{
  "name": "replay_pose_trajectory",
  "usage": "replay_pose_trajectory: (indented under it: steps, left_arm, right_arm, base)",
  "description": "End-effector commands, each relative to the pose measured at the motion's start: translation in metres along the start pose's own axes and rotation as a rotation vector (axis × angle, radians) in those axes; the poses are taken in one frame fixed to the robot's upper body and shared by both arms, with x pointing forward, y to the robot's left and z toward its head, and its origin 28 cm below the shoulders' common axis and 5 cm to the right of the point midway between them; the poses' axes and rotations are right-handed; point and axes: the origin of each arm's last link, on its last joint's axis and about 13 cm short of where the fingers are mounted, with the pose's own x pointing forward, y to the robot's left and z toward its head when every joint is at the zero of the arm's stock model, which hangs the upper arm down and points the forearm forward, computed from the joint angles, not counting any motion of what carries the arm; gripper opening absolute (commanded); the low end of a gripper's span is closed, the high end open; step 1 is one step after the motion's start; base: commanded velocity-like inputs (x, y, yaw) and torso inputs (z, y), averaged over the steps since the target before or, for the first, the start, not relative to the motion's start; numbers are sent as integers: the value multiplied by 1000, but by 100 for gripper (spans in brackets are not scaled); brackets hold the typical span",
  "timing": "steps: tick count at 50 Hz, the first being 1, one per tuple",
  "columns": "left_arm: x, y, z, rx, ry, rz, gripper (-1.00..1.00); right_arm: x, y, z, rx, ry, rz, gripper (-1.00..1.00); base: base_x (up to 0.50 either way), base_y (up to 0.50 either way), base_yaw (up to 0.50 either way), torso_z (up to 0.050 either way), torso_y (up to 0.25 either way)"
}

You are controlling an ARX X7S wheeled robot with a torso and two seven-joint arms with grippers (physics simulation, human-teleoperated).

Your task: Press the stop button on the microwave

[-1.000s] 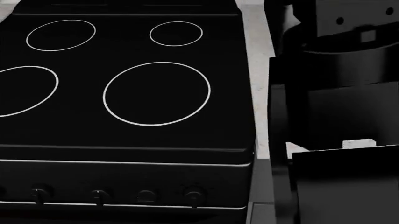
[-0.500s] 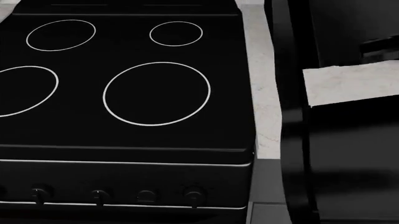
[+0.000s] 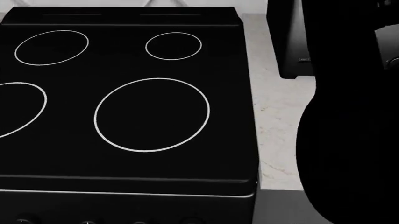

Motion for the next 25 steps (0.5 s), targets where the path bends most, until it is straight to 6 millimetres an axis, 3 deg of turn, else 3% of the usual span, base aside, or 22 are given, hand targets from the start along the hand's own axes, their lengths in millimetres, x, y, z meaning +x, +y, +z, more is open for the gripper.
replay_pose_trajectory:
  steps: [1, 4, 14, 20, 25]
  left_arm:
    - [-1, 0, -2, 0, 5, 1, 100]
    - [-1, 0, -2, 0, 5, 1, 100]
    - [-1, 0, -2, 0, 5, 1, 100]
    - [-1, 0, -2, 0, 5, 1, 100]
    - [-1, 0, -2, 0, 5, 1, 100]
  right_arm:
    - [-6, -3, 27, 14, -64, -19, 100]
    - [-11, -3, 38, 24, -90, -22, 100]
    - [-16, 4, 47, 55, -111, 10, 100]
    - [-13, 6, 39, 44, -109, 18, 100]
    - [-12, 7, 37, 28, -121, 3, 100]
  base:
    - [0, 0, 0, 50, 57]
    - [0, 0, 0, 50, 55]
    - [0, 0, 0, 50, 56]
    - [417, 0, 0, 50, 56]
    - [75, 0, 0, 50, 54]
